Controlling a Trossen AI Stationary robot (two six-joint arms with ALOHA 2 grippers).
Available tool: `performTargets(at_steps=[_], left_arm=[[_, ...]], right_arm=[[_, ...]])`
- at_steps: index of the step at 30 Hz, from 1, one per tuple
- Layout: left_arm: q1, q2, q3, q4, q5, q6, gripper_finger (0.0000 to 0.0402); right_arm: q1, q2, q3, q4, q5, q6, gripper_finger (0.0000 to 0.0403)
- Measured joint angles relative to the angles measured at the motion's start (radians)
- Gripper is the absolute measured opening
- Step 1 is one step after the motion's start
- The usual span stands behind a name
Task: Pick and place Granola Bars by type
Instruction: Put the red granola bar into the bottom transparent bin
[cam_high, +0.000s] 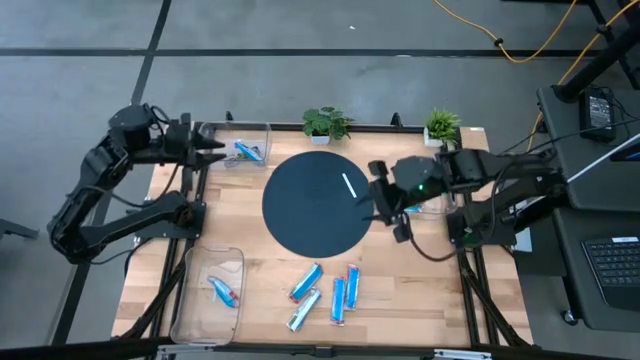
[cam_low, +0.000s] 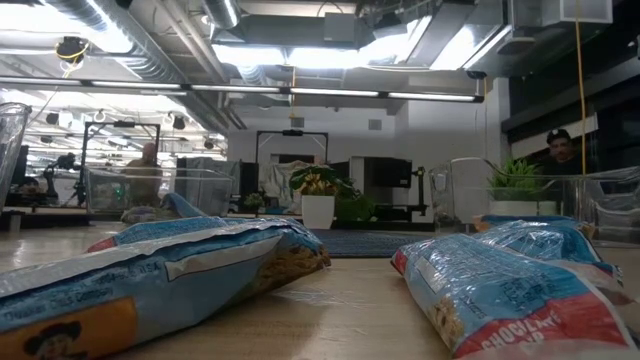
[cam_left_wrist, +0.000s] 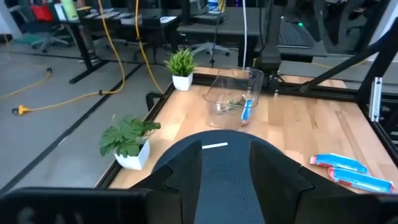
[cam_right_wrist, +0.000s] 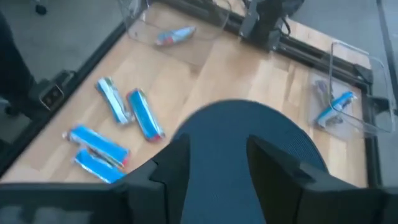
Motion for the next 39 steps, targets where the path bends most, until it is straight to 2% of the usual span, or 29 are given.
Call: performTargets(at_steps=[6, 11, 14, 20, 26, 34, 39], left_arm=[[-0.024, -0.015, 0.000, -0.001, 0.036, 0.016, 0.0123], [-0.030, -0.017, 0.000, -0.001, 0.052, 0.017, 0.0123], [-0.030, -0.017, 0.000, -0.001, 0.052, 0.014, 0.0120], [-0.030, -0.017, 0.000, 0.002, 0.051, -0.062, 0.0118], [-0.030, -0.018, 0.000, 0.007, 0.050, -0.097, 0.0116], [-0.030, -0.018, 0.000, 0.061, -0.008, -0.220, 0.0114], [-0.030, -0.018, 0.000, 0.082, -0.010, -0.194, 0.0113]], right_arm=[[0.080, 0.029, 0.000, 0.048, 0.051, 0.098, 0.0233], [0.154, 0.062, 0.001, -0.001, 0.051, 0.145, 0.0293], [0.200, 0.087, 0.001, -0.056, 0.051, 0.145, 0.0313], [0.276, 0.136, 0.001, -0.196, 0.051, 0.113, 0.0319], [0.326, 0.182, 0.001, -0.278, 0.041, 0.011, 0.0315], [0.307, 0.306, 0.001, -0.296, 0.038, -0.181, 0.0314], [0.258, 0.396, 0.000, -0.285, 0.016, -0.200, 0.0314]])
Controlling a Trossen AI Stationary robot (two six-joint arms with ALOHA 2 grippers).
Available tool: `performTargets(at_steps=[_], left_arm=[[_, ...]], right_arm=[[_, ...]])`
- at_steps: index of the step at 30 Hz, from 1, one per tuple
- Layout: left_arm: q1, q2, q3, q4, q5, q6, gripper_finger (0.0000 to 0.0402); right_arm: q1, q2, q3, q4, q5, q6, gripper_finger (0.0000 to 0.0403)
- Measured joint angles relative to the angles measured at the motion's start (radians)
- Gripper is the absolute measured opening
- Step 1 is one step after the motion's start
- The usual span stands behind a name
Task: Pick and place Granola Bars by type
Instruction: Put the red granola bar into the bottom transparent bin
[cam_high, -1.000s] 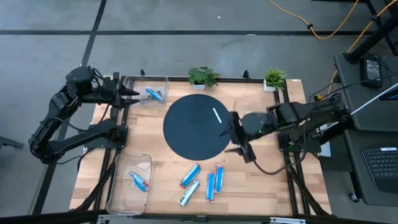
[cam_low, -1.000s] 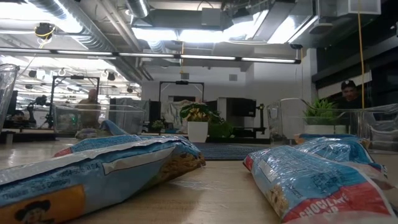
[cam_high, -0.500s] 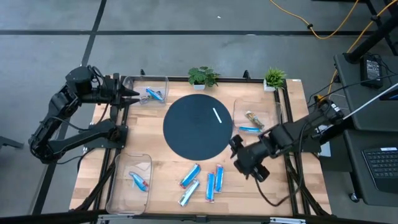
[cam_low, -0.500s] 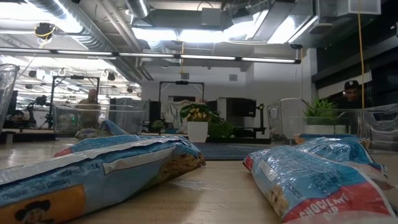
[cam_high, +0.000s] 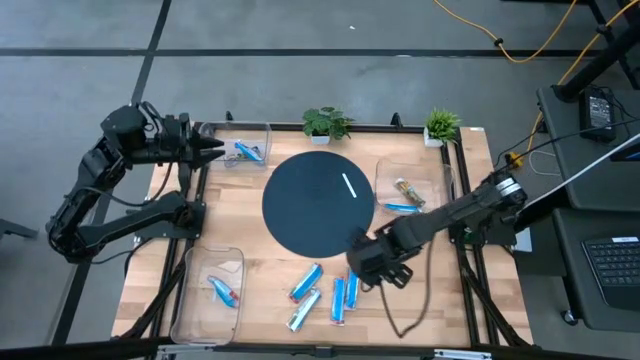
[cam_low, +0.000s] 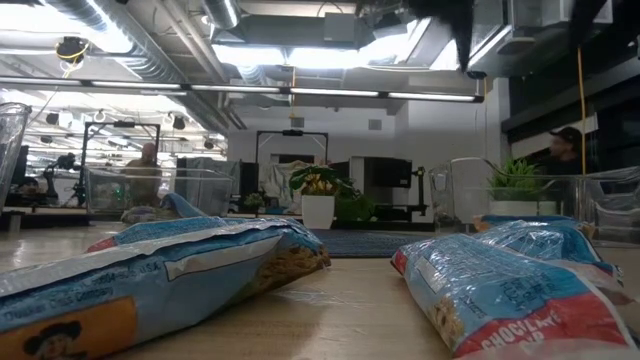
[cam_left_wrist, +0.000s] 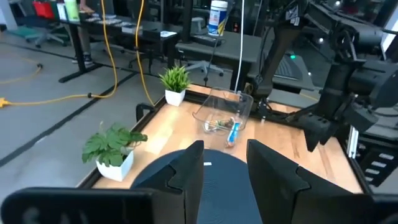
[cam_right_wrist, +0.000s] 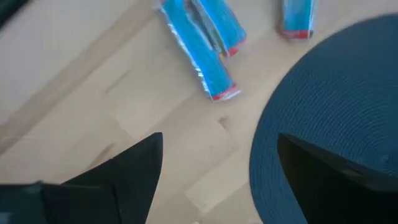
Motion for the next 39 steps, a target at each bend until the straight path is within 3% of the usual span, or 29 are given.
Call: performTargets(at_steps=[10, 20, 32, 39], left_arm=[[0.000, 0.000, 0.000, -0.008, 0.001, 0.065, 0.0111], [0.000, -0.014, 0.000, -0.009, 0.003, 0.083, 0.0109], [0.000, -0.094, 0.000, -0.009, 0.004, 0.089, 0.0108], [0.000, -0.138, 0.000, -0.009, 0.004, 0.089, 0.0110]], right_arm=[[-0.068, 0.176, 0.000, 0.217, -0.053, 0.003, 0.0314], [-0.067, 0.313, 0.000, 0.207, -0.079, 0.086, 0.0314], [-0.066, 0.376, 0.000, 0.199, -0.099, 0.194, 0.0314], [-0.066, 0.382, 0.000, 0.204, -0.097, 0.192, 0.0265]])
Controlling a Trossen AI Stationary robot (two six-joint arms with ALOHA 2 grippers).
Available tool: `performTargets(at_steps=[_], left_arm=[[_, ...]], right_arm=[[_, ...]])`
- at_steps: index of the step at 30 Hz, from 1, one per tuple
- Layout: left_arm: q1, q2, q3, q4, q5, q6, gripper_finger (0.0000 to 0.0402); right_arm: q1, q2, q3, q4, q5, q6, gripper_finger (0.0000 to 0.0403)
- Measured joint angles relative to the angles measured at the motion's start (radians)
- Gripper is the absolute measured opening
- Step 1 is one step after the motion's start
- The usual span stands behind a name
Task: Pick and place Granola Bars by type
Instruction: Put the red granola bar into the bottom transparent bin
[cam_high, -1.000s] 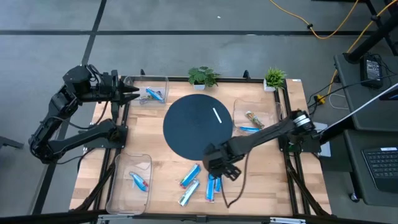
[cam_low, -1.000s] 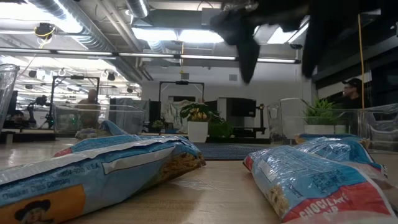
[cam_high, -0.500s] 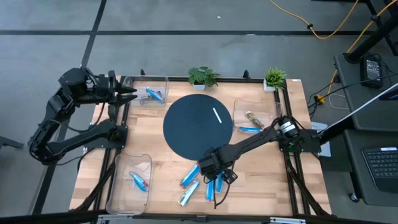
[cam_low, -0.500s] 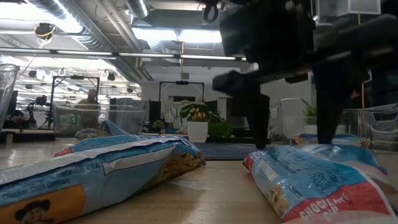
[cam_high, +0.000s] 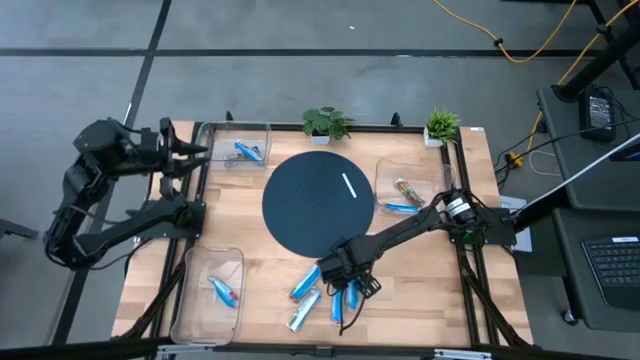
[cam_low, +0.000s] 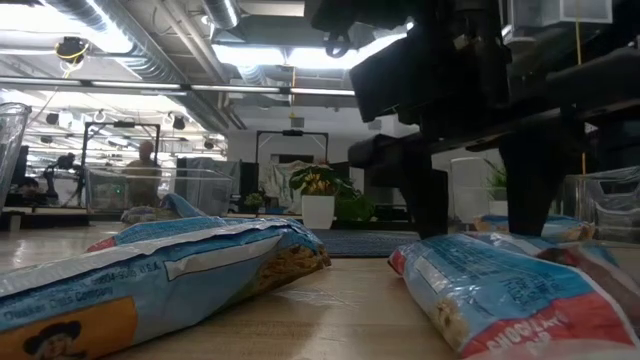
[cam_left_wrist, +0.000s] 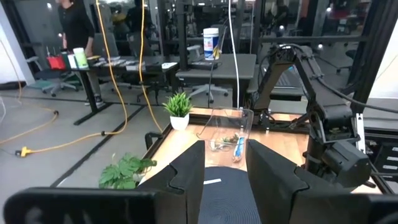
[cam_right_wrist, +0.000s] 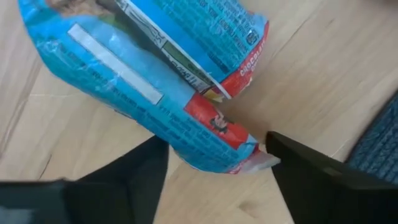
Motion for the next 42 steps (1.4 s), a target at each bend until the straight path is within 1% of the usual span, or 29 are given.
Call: performTargets(at_steps=[10, 16, 20, 23, 26, 30, 34, 39, 42], left_arm=[[0.000, -0.008, 0.000, -0.030, -0.001, 0.000, 0.0108], [0.000, -0.008, 0.000, -0.030, -0.001, -0.008, 0.0107], [0.000, -0.008, 0.000, -0.030, -0.001, -0.009, 0.0105], [0.000, -0.008, 0.000, -0.029, -0.002, -0.009, 0.0107], [0.000, -0.009, 0.000, -0.029, -0.002, -0.009, 0.0109], [0.000, -0.009, 0.000, -0.029, -0.002, -0.009, 0.0107], [0.000, -0.009, 0.000, -0.029, -0.002, -0.009, 0.0105], [0.000, -0.009, 0.000, -0.029, -0.004, -0.003, 0.0108], [0.000, -0.009, 0.000, -0.029, -0.003, -0.010, 0.0109]], right_arm=[[0.000, 0.000, 0.000, -0.003, -0.001, 0.003, 0.0124], [0.000, -0.004, 0.001, -0.014, -0.001, 0.061, 0.0061], [0.000, -0.015, 0.000, -0.030, 0.000, 0.082, 0.0031], [0.000, -0.032, 0.000, -0.049, 0.001, 0.096, 0.0022], [0.000, -0.069, 0.000, -0.084, 0.002, 0.129, 0.0025], [0.000, -0.148, 0.000, -0.125, 0.014, 0.200, 0.0027], [0.000, -0.245, 0.000, -0.123, 0.036, 0.285, 0.0021], [0.003, -0.326, 0.001, -0.051, 0.170, 0.336, 0.0029], [0.001, -0.347, 0.001, -0.013, 0.213, 0.350, 0.0029]])
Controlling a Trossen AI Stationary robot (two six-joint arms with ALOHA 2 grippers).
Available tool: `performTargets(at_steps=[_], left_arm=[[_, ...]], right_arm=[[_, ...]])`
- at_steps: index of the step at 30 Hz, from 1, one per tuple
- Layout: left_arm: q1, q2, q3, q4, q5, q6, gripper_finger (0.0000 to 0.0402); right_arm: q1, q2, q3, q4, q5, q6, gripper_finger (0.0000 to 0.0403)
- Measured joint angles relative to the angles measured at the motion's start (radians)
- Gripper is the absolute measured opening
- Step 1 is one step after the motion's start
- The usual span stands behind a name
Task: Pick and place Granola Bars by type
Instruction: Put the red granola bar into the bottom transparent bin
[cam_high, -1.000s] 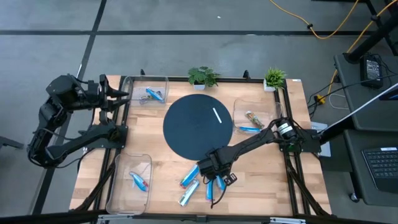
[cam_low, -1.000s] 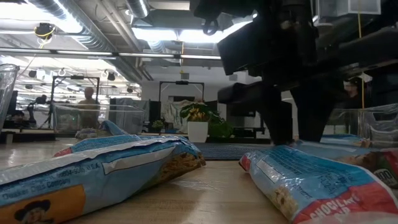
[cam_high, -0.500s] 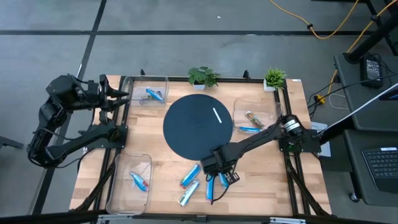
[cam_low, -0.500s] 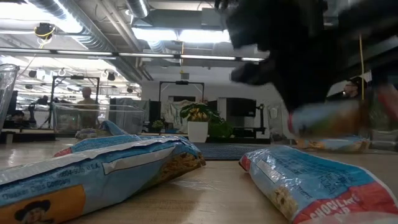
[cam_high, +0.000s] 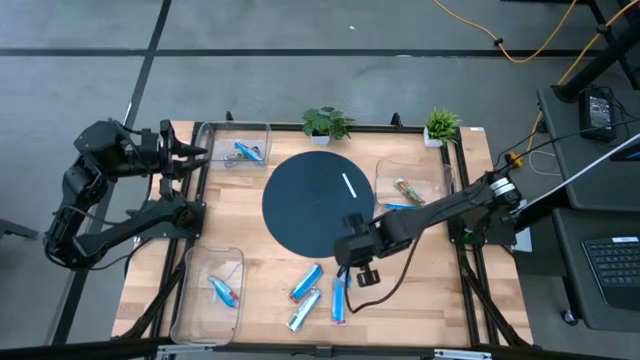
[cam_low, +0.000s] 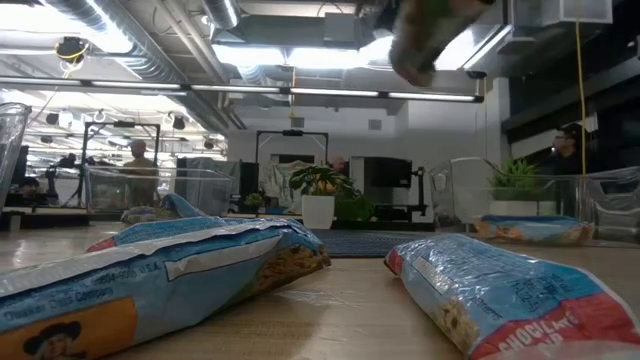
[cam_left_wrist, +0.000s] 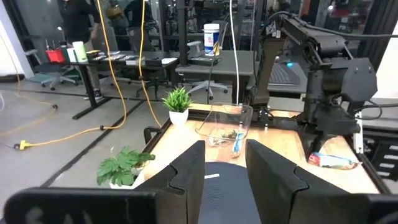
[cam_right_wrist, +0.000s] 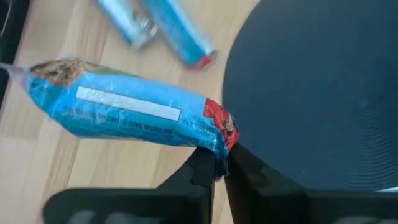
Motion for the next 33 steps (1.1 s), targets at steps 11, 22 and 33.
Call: performTargets(at_steps=[11, 22, 33], left_arm=[[0.000, 0.000, -0.001, 0.043, 0.124, -0.135, 0.0106], [0.000, 0.038, 0.000, 0.329, 0.261, -0.264, 0.0113], [-0.111, 0.272, -0.001, 0.516, 0.289, -0.334, 0.0107]], right_arm=[[-0.018, -0.094, 0.000, 0.212, 0.150, 0.019, 0.0032], [-0.138, -0.223, 0.000, 0.271, 0.158, 0.066, 0.0025], [-0.231, -0.330, 0.000, 0.257, 0.145, -0.012, 0.0018]])
